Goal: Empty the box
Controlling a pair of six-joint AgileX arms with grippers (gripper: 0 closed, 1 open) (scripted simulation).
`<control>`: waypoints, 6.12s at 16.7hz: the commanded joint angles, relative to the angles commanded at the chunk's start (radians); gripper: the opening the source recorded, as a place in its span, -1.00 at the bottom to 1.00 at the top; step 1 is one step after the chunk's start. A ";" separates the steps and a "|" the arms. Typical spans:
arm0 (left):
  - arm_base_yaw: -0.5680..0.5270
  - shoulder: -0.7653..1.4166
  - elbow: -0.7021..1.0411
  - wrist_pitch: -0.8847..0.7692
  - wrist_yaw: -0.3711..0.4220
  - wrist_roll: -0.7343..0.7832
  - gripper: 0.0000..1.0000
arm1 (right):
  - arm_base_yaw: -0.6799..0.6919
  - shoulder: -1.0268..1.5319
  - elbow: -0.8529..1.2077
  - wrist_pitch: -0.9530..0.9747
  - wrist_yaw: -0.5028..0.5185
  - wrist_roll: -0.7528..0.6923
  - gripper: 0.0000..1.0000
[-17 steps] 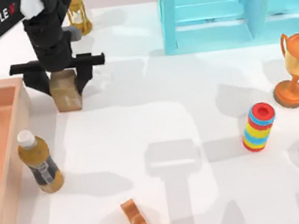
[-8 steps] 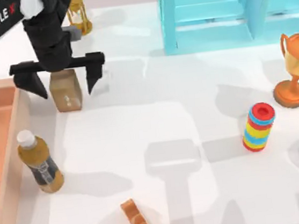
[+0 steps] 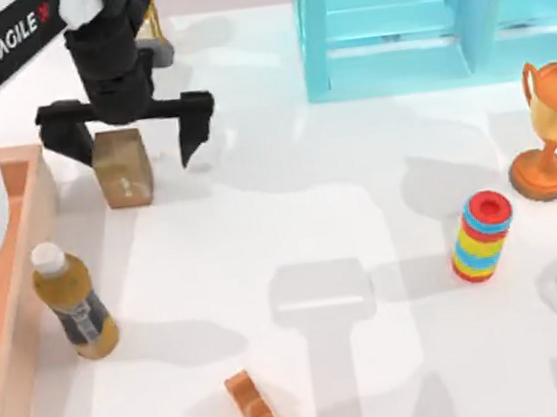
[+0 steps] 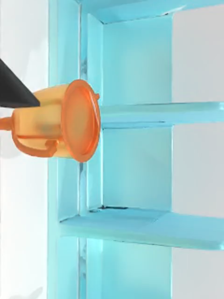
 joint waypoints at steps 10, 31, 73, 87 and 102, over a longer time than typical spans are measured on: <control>0.009 0.038 0.327 -0.270 -0.002 0.007 1.00 | 0.000 0.000 0.000 0.000 0.000 0.000 1.00; 0.378 -0.462 -0.340 -0.165 0.009 0.282 1.00 | 0.000 0.000 0.000 0.000 0.000 0.000 1.00; 0.476 -0.532 -0.820 0.259 0.007 0.380 -1.00 | 0.000 0.000 0.000 0.000 0.000 0.000 1.00; 0.474 -0.547 -0.628 0.037 0.008 0.383 -1.00 | 0.000 0.000 0.000 0.000 0.000 0.000 1.00; 0.462 -0.570 -0.365 -0.238 0.006 0.365 -1.00 | 0.000 0.000 0.000 0.000 0.000 0.000 1.00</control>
